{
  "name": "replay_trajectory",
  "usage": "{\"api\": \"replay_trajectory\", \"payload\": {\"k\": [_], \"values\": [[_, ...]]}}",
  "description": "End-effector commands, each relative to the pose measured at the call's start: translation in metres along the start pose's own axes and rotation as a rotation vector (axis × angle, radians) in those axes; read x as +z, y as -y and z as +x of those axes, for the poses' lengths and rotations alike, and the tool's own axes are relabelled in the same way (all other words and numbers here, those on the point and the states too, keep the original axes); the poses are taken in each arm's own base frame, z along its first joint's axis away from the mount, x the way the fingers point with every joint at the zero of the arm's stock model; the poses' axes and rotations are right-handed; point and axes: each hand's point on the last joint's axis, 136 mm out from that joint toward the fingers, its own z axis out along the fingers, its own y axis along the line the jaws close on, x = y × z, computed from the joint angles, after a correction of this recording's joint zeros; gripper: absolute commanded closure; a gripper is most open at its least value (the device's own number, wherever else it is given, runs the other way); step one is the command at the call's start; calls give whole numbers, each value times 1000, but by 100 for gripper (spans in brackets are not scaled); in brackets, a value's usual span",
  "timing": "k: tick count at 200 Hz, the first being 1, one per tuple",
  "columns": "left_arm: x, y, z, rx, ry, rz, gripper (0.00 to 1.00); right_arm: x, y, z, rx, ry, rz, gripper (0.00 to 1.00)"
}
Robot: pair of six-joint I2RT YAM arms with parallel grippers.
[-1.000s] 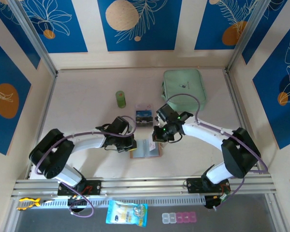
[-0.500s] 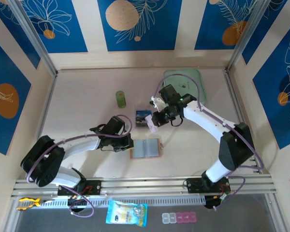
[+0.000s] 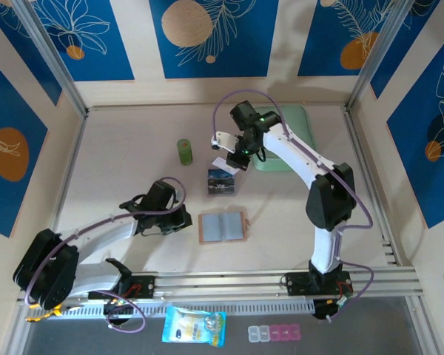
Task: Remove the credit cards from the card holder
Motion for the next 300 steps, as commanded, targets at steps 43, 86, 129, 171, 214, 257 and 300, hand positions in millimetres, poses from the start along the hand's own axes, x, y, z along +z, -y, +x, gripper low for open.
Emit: {"api": "replay_trajectory", "payload": {"k": [43,86,129,171,214,257,300], "values": [[-13,-25,0,-31,23,-45,93,16,24,-4,-147,-77,-38,100],[-16,-31,-3,-48,28,-46,93,28,39,-4,-165,-95,-27,100],[-16,-35,-5,-61,25,-47,93,41,44,-4,-178,-97,-39,100],[-15,-36,-6,-64,20,-43,93,46,47,-5,-180,-97,-38,83],[-14,-35,-10,-66,24,-37,92,31,59,-10,-170,-72,43,77],[-16,-39,-20,-43,50,-64,81,11,55,-7,-103,-21,87,71],[-26,-47,-42,8,106,-148,38,-7,42,14,15,40,128,27]]}}
